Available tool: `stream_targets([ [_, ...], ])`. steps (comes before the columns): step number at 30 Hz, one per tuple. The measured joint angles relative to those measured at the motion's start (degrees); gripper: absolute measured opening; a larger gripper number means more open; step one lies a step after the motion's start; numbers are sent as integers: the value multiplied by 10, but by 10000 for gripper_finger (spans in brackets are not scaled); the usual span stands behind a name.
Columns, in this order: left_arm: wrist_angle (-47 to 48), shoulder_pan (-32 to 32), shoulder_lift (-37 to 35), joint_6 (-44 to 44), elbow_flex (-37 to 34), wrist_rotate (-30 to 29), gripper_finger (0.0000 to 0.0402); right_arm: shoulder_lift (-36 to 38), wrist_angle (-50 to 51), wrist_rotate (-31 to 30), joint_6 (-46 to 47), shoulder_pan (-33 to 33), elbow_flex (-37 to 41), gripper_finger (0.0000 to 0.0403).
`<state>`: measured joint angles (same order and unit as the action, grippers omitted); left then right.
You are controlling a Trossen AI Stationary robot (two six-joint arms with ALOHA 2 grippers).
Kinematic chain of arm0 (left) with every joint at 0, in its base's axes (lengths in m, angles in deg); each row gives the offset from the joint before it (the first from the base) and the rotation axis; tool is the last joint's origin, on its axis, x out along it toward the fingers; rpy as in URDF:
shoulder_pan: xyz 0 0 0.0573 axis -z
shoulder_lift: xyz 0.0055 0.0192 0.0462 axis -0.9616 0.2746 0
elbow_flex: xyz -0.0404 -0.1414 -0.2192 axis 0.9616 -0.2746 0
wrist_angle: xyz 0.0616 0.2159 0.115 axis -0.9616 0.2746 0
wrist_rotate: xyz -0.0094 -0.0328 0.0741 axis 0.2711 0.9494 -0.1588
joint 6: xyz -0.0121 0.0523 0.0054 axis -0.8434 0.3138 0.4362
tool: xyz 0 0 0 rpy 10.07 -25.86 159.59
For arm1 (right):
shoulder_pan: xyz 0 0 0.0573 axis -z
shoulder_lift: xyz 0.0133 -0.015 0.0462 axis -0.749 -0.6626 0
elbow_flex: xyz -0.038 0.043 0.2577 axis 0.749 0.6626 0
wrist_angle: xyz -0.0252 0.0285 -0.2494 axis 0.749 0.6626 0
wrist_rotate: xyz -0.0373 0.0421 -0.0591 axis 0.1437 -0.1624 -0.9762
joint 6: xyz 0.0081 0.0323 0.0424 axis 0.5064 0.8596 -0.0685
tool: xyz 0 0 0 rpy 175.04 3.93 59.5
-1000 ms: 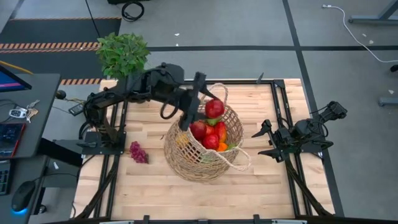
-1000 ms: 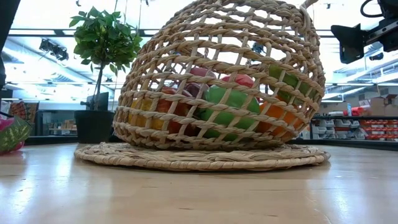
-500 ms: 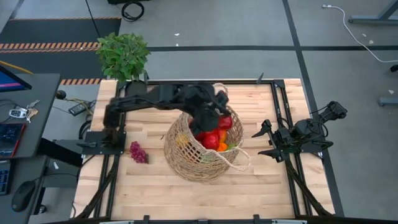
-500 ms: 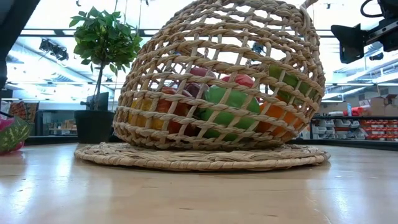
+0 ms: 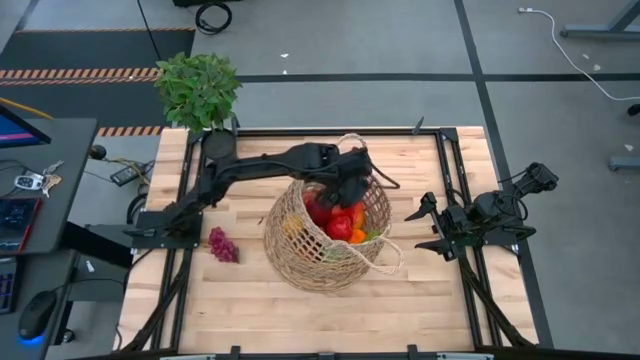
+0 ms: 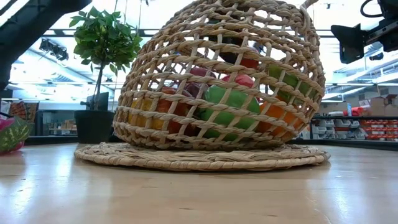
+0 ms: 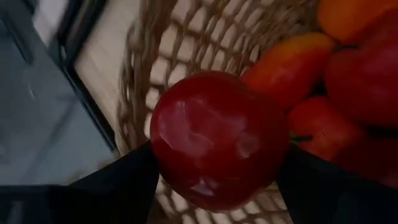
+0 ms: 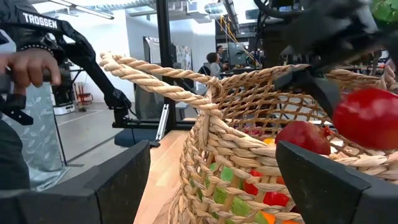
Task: Build produce basket
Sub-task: Put the red pomegranate into the brown basket, then put the violet grape into the brown basket
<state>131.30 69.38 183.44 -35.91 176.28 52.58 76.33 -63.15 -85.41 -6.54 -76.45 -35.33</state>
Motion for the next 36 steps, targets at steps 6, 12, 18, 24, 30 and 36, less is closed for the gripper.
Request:
stream_targets([
  [6,27,-8,11,-114,0,5,286,0,0,0,0,0,0,350],
  [12,24,-8,11,-232,0,6,288,0,0,0,0,0,0,350],
  [18,19,-8,18,-314,1,16,344,0,0,0,0,0,0,350],
  [24,12,2,18,-374,0,-2,390,0,0,0,0,0,0,350],
  [30,33,20,-19,-458,10,-44,387,0,0,0,0,0,0,350],
  [36,32,31,-109,-516,11,-44,386,0,0,0,0,0,0,350],
])
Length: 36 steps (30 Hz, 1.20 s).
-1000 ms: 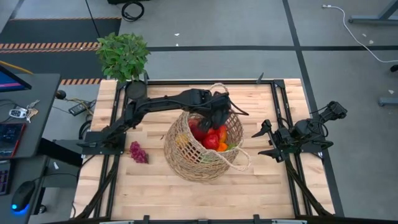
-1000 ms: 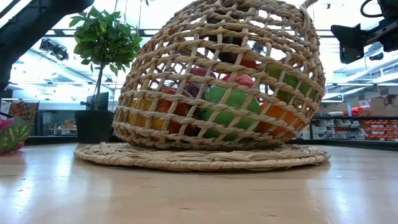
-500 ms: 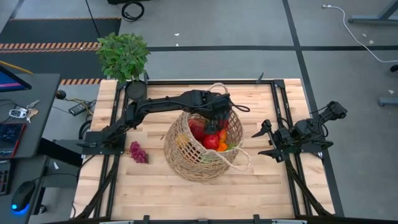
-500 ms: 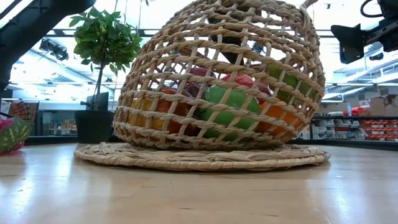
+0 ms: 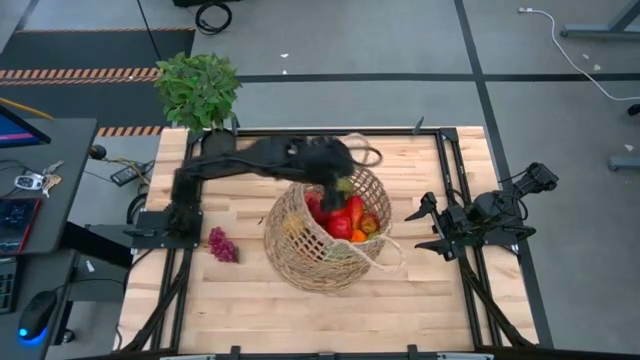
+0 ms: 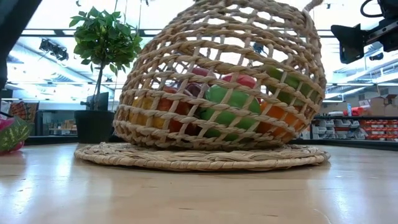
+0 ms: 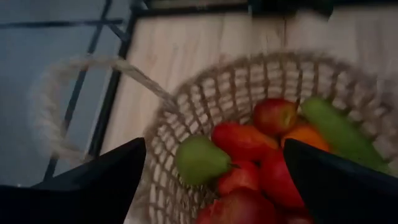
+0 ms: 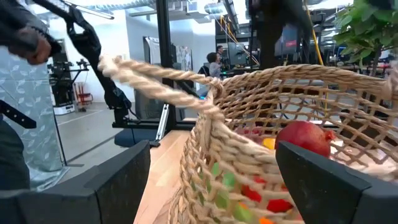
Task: Build produce basket
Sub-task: Put the violet grape into the brown basket
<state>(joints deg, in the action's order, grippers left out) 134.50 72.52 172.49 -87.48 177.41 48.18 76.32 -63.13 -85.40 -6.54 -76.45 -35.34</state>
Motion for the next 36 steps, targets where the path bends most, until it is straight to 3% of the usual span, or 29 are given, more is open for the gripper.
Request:
stream_targets([
  [6,21,15,-88,-28,0,26,386,0,0,0,0,0,0,350],
  [12,153,38,-149,-64,-29,28,386,0,0,0,0,0,0,350],
  [15,153,56,-208,-97,-112,22,386,0,0,0,0,0,0,350],
  [21,111,93,-366,-208,-350,11,386,0,0,0,0,0,0,350],
  [27,117,183,-498,-339,-550,17,386,0,0,0,0,0,0,350],
  [32,124,277,-547,-377,-677,56,386,0,0,0,0,0,0,350],
  [36,123,335,-546,-318,-753,60,386,0,0,0,0,0,0,350],
])
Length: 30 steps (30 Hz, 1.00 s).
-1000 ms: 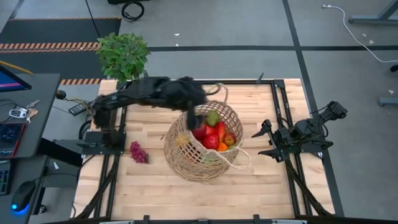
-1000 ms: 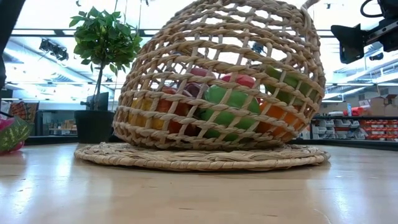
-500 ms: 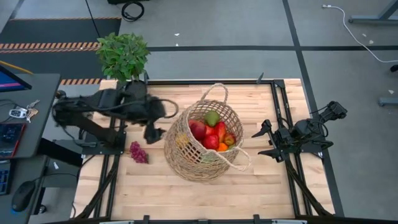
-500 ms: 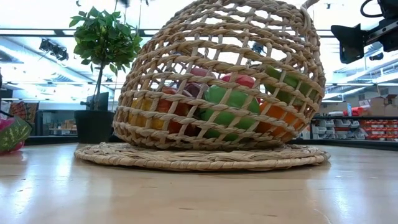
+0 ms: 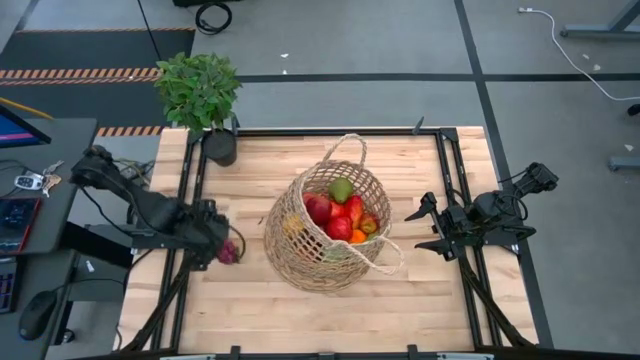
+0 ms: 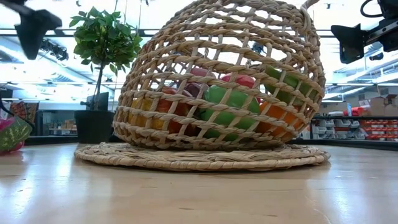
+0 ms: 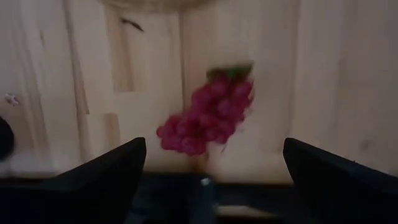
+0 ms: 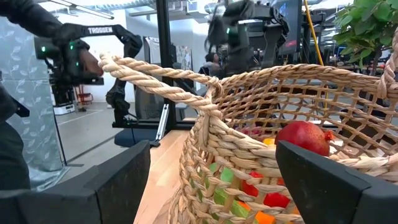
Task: Build produce basket
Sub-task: Put the violet grape into the brown basket
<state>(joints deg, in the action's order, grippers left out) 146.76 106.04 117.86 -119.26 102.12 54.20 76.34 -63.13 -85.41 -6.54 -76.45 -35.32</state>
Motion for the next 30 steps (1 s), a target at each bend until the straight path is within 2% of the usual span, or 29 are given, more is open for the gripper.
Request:
stream_targets([
  [5,-34,28,23,104,-74,-2,386,0,0,0,0,0,0,350],
  [10,-69,41,41,168,-134,-2,386,0,0,0,0,0,0,350],
  [15,-101,42,50,185,-180,-2,386,0,0,0,0,0,0,350],
  [24,-114,41,61,181,-185,-7,386,0,0,0,0,0,0,350],
  [30,-119,16,153,208,-152,21,386,0,0,0,0,0,0,350],
])
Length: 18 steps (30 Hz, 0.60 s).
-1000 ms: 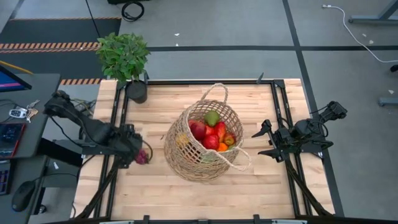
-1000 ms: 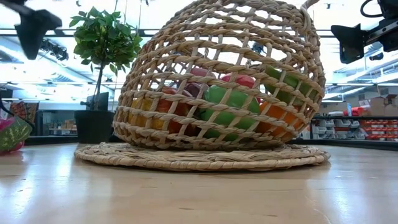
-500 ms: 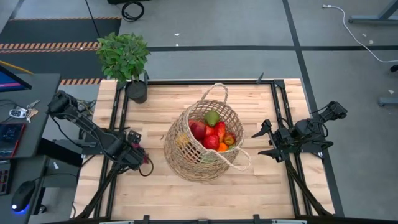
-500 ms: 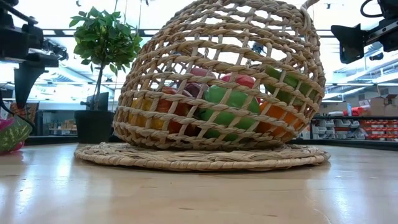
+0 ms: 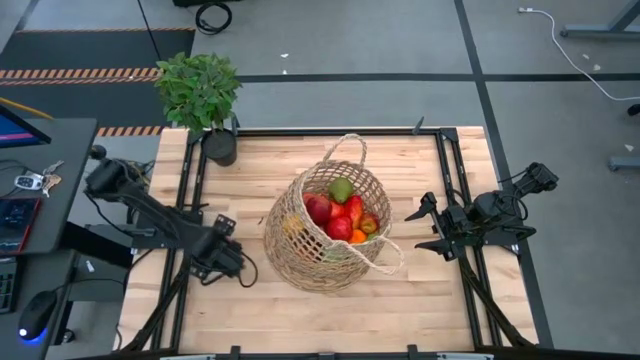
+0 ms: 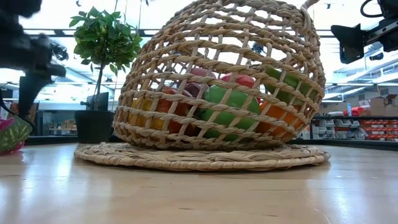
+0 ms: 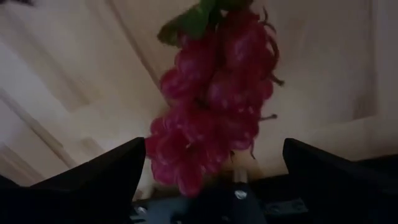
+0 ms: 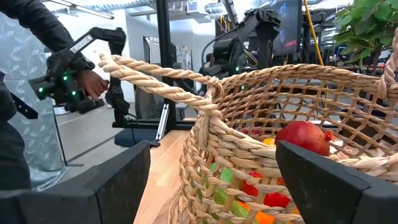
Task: Build produce basket
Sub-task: Put the violet grape into the brown basket
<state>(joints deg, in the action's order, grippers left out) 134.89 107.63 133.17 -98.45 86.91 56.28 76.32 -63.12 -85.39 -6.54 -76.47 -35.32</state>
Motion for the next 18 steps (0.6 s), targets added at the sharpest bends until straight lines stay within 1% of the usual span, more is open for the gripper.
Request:
stream_targets([
  [5,-2,-22,84,50,2,10,386,0,0,0,0,0,0,350],
  [9,-6,-29,128,89,1,11,386,0,0,0,0,0,0,350],
  [13,-12,-29,142,93,1,6,386,0,0,0,0,0,0,350],
  [18,-48,-29,141,93,1,5,386,0,0,0,0,0,0,350],
])
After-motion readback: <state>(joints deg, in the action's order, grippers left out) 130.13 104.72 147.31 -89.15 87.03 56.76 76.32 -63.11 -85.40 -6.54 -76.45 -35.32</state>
